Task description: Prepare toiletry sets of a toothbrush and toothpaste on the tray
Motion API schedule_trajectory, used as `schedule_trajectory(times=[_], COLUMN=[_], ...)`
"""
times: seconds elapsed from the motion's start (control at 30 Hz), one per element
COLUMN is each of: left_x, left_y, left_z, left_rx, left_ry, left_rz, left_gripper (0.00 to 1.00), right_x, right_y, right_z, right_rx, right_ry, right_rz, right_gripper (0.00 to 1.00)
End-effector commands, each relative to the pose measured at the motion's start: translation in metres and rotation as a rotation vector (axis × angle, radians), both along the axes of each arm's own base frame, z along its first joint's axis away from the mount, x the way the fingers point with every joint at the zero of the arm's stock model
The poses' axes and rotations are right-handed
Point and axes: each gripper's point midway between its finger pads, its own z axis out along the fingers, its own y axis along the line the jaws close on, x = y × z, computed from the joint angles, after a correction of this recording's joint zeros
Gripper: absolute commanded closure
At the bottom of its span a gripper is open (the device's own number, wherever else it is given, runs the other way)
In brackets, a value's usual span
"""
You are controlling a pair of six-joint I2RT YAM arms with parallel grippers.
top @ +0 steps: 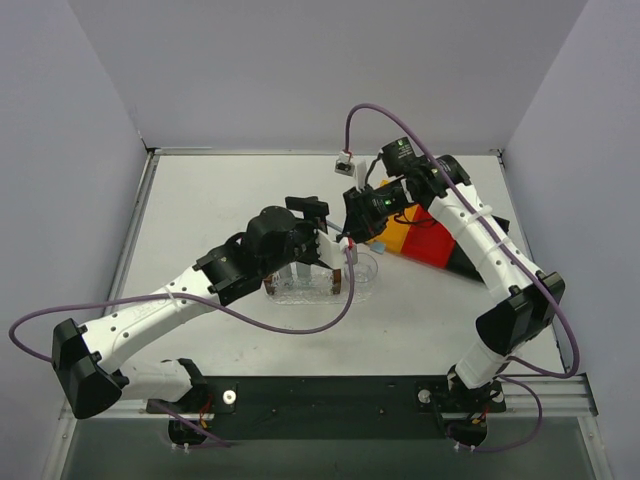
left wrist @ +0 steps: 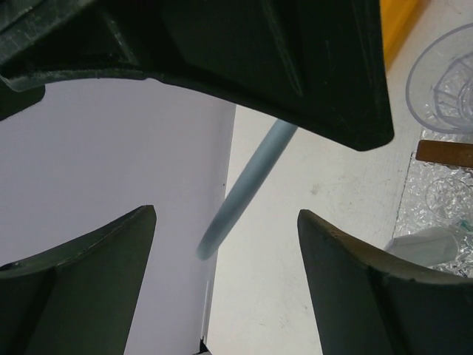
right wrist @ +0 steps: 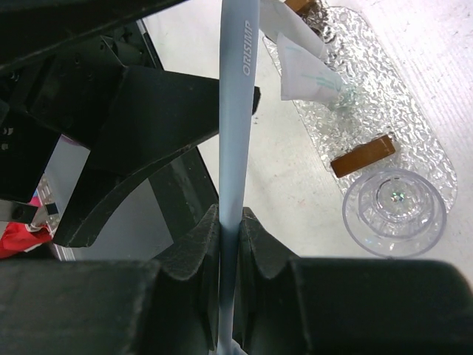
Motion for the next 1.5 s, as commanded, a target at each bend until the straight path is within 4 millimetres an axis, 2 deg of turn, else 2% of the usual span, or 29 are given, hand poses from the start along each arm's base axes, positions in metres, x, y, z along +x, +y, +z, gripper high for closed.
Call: schedule_trajectory(times=[0.0,0.23,0.5,0.8,1.03,1.13,1.17,1.23,1.27,1.47], left_x=[0.006,0.005,0.003,0.0,-0.003,-0.003,-0.004,-0.005,-0.005,-0.009], left_y=[-0.006,-0.008,-0.008,-0.01,-0.01,-0.009,-0.009,-0.009,-0.009,-0.011], left_z=[0.02,0.012,0.007,0.003,0.001,-0.001,-0.001,-0.001,-0.002,-0.009], left_rx=[-0.059,-0.061,-0.057,-0.045,-0.03,-0.024,-0.021,-0.011,-0.003,0.051], left_ry=[-0.067,-0.051,-0.04,-0.03,-0.03,-0.029,-0.032,-0.042,-0.044,-0.059], left_rz=[0.007,0.0,-0.004,-0.013,-0.024,-0.025,-0.026,-0.032,-0.036,-0.057], left_gripper=[0.12,0.18,0.43,0.58,0.78,0.85,0.86,0.96,1.0,1.0], right_x=[-0.014,-0.016,-0.018,-0.019,-0.021,-0.021,-0.021,-0.02,-0.019,-0.014], right_y=[0.007,0.009,0.008,0.009,0.009,0.008,0.009,0.008,0.008,0.009], right_z=[0.0,0.001,0.003,0.002,0.003,0.003,0.003,0.004,0.004,0.009], right_rx=[0.027,0.036,0.037,0.041,0.042,0.041,0.04,0.04,0.038,0.03], right_ry=[0.042,0.051,0.045,0.059,0.065,0.066,0.064,0.061,0.062,0.043], right_rz=[0.062,0.073,0.074,0.075,0.077,0.075,0.076,0.071,0.068,0.052], right_gripper=[0.98,0.98,0.98,0.96,0.93,0.88,0.84,0.78,0.72,0.58])
